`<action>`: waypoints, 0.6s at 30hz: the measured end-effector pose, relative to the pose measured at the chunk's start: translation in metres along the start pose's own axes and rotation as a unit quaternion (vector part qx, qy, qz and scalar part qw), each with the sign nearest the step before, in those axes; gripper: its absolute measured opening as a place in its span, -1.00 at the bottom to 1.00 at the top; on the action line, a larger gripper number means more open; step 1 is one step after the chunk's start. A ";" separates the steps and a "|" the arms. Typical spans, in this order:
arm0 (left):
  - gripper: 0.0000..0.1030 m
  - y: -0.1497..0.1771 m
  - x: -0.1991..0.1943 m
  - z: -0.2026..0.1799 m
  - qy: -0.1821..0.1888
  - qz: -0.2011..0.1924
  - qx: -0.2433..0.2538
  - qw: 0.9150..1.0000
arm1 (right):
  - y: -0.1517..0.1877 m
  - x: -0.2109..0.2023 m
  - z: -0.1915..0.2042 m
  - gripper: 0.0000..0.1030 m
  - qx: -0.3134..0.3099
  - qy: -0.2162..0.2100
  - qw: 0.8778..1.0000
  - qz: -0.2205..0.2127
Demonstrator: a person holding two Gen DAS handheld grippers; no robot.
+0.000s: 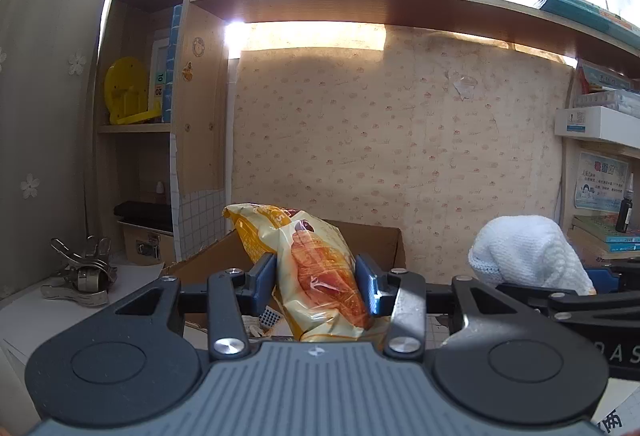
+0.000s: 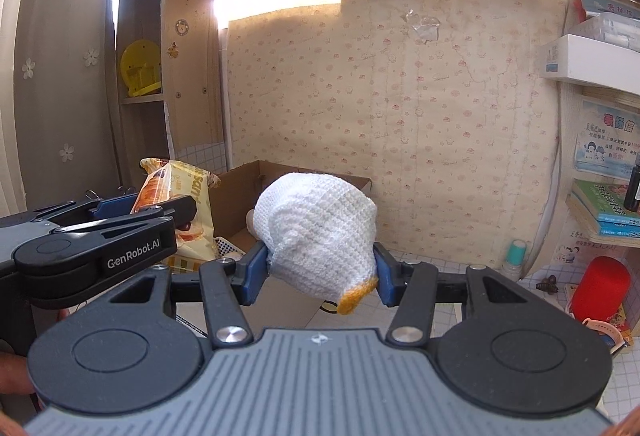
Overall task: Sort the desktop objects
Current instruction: 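Lift the croissant packet and knit glove and carry both over the box, then lower the croissant packet and knit glove down into the box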
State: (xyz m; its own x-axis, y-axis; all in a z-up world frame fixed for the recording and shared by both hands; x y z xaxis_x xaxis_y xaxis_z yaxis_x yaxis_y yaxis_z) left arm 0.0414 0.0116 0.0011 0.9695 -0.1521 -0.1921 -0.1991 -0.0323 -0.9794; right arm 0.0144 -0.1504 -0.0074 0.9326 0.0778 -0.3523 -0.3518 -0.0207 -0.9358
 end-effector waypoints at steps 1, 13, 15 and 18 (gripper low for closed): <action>-0.11 0.000 0.000 0.002 -0.001 0.000 -0.001 1.000 | -0.001 0.001 0.002 0.03 -0.001 -0.001 1.000 0.000; -0.11 0.000 0.009 0.020 -0.016 0.005 -0.003 1.000 | -0.002 0.024 0.018 0.03 -0.013 -0.008 1.000 0.013; -0.11 0.000 0.010 0.022 -0.018 0.006 -0.004 1.000 | -0.003 0.027 0.019 0.03 -0.012 -0.009 1.000 0.015; -0.11 0.000 0.012 0.024 -0.019 0.006 -0.004 1.000 | -0.004 0.032 0.022 0.03 -0.015 -0.011 1.000 0.016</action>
State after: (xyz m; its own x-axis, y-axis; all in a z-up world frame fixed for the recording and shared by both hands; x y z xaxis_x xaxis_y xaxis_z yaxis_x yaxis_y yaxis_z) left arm 0.0559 0.0335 -0.0029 0.9717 -0.1144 -0.2067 -0.2123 -0.0389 -0.9764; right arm 0.0443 -0.1262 -0.0149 0.9186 0.0979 -0.3829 -0.3794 -0.0526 -0.9237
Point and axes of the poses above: each gripper's, at about its wrist camera, not at the fingertips, and x roughly the way its jaws point, z to its left, y to its underside, the point moved 3 cm from there along x, roughly the way its jaws point, and after that the axes turned 3 degrees about y, right-handed, at the moved point
